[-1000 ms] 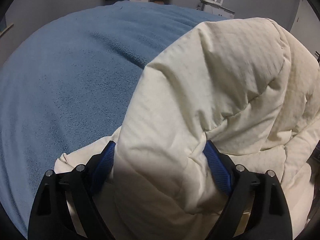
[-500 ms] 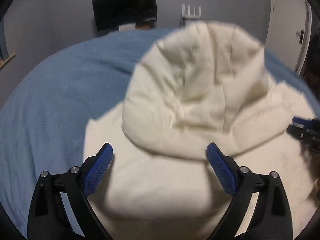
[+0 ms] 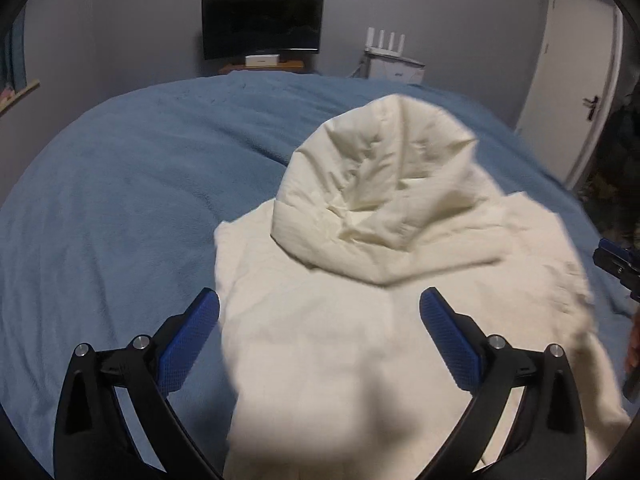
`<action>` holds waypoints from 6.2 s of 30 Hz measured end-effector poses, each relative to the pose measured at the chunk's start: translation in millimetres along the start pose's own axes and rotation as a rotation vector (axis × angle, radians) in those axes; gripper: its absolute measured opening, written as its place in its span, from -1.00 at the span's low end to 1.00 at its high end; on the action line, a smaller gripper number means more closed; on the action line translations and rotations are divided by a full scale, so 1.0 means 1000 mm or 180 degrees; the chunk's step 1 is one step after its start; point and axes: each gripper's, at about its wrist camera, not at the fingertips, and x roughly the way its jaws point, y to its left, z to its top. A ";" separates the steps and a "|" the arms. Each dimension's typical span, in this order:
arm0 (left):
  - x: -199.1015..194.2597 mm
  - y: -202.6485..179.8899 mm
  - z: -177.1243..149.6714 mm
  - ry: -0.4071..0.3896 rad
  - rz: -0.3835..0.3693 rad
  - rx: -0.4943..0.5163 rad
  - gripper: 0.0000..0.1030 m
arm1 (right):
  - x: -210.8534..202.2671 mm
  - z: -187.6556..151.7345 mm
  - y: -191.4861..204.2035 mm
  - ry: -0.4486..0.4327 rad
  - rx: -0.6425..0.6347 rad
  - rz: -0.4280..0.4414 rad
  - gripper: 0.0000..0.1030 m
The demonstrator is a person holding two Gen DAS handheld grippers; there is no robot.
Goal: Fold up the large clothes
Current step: 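Release the hood and move both tools to the tan-lined hem, then grasp the tan-lined hem with the right tool while the left tool grasps it too, then lift the hem with both tools and fold it over toward the hood, then press the folded hem edge flat with both open tools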
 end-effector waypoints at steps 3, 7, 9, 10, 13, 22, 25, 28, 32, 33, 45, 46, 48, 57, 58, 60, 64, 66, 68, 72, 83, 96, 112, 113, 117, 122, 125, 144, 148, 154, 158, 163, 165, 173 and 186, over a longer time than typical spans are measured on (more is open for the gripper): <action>-0.037 0.002 -0.005 0.0055 -0.0063 0.0013 0.87 | -0.043 -0.012 -0.009 -0.0029 -0.0010 -0.0035 0.71; -0.069 0.005 -0.039 0.0294 0.0038 0.0043 0.87 | -0.108 -0.043 -0.020 -0.0118 -0.0008 -0.0118 0.85; -0.077 0.010 -0.062 0.0465 0.0018 0.0024 0.87 | -0.132 -0.057 -0.021 -0.0153 -0.0032 -0.0178 0.85; -0.081 0.011 -0.072 0.0536 0.0014 0.0004 0.87 | -0.144 -0.066 -0.021 -0.0171 -0.0067 -0.0243 0.85; -0.087 0.017 -0.105 0.0759 0.0041 -0.0083 0.87 | -0.162 -0.088 -0.017 -0.0049 -0.0147 -0.0287 0.85; -0.117 0.029 -0.166 0.1250 0.0036 -0.0380 0.83 | -0.183 -0.168 -0.031 0.0659 0.0170 -0.0261 0.85; -0.128 0.031 -0.179 0.1328 0.0007 -0.0451 0.75 | -0.192 -0.190 -0.038 0.0808 0.0274 -0.0220 0.85; -0.142 0.024 -0.186 0.1295 0.0003 -0.0335 0.68 | -0.201 -0.204 -0.041 0.0909 0.0253 -0.0251 0.85; -0.154 0.016 -0.193 0.1268 0.0043 -0.0189 0.66 | -0.213 -0.217 -0.041 0.1001 0.0218 -0.0235 0.85; -0.157 0.015 -0.194 0.1254 0.0060 -0.0157 0.65 | -0.214 -0.221 -0.041 0.1036 0.0213 -0.0236 0.85; -0.181 0.011 -0.202 0.1092 0.0015 -0.0029 0.25 | -0.220 -0.236 -0.045 0.1204 0.0327 -0.0227 0.22; -0.183 0.012 -0.201 0.1061 -0.0014 -0.0055 0.18 | -0.222 -0.235 -0.044 0.1186 0.0332 -0.0189 0.14; -0.187 0.013 -0.202 0.1038 -0.0057 -0.0078 0.14 | -0.220 -0.237 -0.045 0.1293 0.0349 -0.0192 0.11; -0.181 0.006 -0.201 0.1041 -0.0180 0.0042 0.11 | -0.203 -0.237 -0.039 0.1390 0.0354 -0.0088 0.12; -0.179 0.005 -0.201 0.1053 -0.0169 0.0047 0.11 | -0.198 -0.236 -0.040 0.1401 0.0386 -0.0079 0.12; -0.178 0.006 -0.201 0.1067 -0.0182 0.0041 0.08 | -0.191 -0.237 -0.045 0.1437 0.0488 -0.0055 0.12; -0.182 0.011 -0.203 0.1103 -0.0196 -0.0004 -0.21 | -0.193 -0.236 -0.039 0.1450 0.0342 -0.0104 -0.11; -0.184 0.012 -0.202 0.1076 -0.0270 0.0009 -0.52 | -0.199 -0.231 -0.037 0.1331 0.0287 -0.0116 -0.51; -0.186 0.008 -0.196 0.1021 -0.0304 0.0075 -0.59 | -0.206 -0.220 -0.034 0.1165 0.0166 -0.0086 -0.73; -0.188 -0.002 -0.170 0.0831 -0.0328 0.0219 -0.67 | -0.217 -0.183 -0.026 0.0867 -0.0053 -0.0058 -0.81; -0.154 0.009 -0.054 0.0352 -0.0330 0.0091 -0.69 | -0.170 -0.053 -0.052 0.0412 0.0055 -0.0049 -0.81; -0.041 0.044 0.070 0.0273 -0.0087 -0.0264 -0.69 | -0.032 0.082 -0.084 0.0202 0.0474 -0.0312 -0.81; 0.122 0.075 0.105 0.0845 0.0101 -0.0569 -0.52 | 0.144 0.091 -0.128 0.0845 0.1051 -0.0484 -0.81; 0.125 0.079 0.104 0.0851 0.0051 -0.0635 -0.50 | 0.147 0.089 -0.129 0.0869 0.1066 -0.0474 -0.81; 0.117 0.092 0.103 0.0774 -0.0238 -0.0970 0.38 | 0.140 0.084 -0.134 0.0823 0.1239 -0.0291 -0.68; 0.066 0.080 0.090 0.0422 -0.0461 -0.1048 0.87 | 0.093 0.078 -0.123 0.0548 0.1193 -0.0138 0.22; 0.039 0.051 0.064 0.0383 -0.0404 -0.0690 0.87 | 0.057 0.062 -0.100 0.0389 0.0899 -0.0150 0.32; 0.007 -0.078 -0.077 0.0235 0.0045 0.0646 0.87 | 0.023 -0.096 0.019 0.0418 -0.0158 -0.0320 0.81; 0.039 -0.074 -0.064 0.0329 0.0014 0.0581 0.90 | 0.042 -0.080 0.021 0.0352 -0.0128 -0.0375 0.87; 0.071 -0.067 -0.020 0.0250 -0.0059 0.0413 0.90 | 0.078 -0.037 0.031 0.0417 -0.0246 -0.0455 0.88; 0.108 -0.065 0.018 0.0503 -0.0108 0.0348 0.90 | 0.116 0.000 0.027 0.0601 -0.0137 -0.0424 0.88; 0.143 -0.058 0.067 0.0594 0.0040 0.0347 0.90 | 0.157 0.045 0.012 0.0772 0.0112 -0.0450 0.88; 0.154 -0.053 0.083 0.0598 0.0127 0.0311 0.90 | 0.176 0.060 0.009 0.0871 0.0092 -0.0485 0.88; 0.205 -0.038 0.103 0.0939 0.0174 0.0188 0.90 | 0.229 0.074 -0.008 0.1260 0.0167 -0.0357 0.88; 0.250 -0.028 0.101 0.1085 0.0186 0.0252 0.91 | 0.259 0.056 -0.005 0.1392 0.0094 -0.0487 0.89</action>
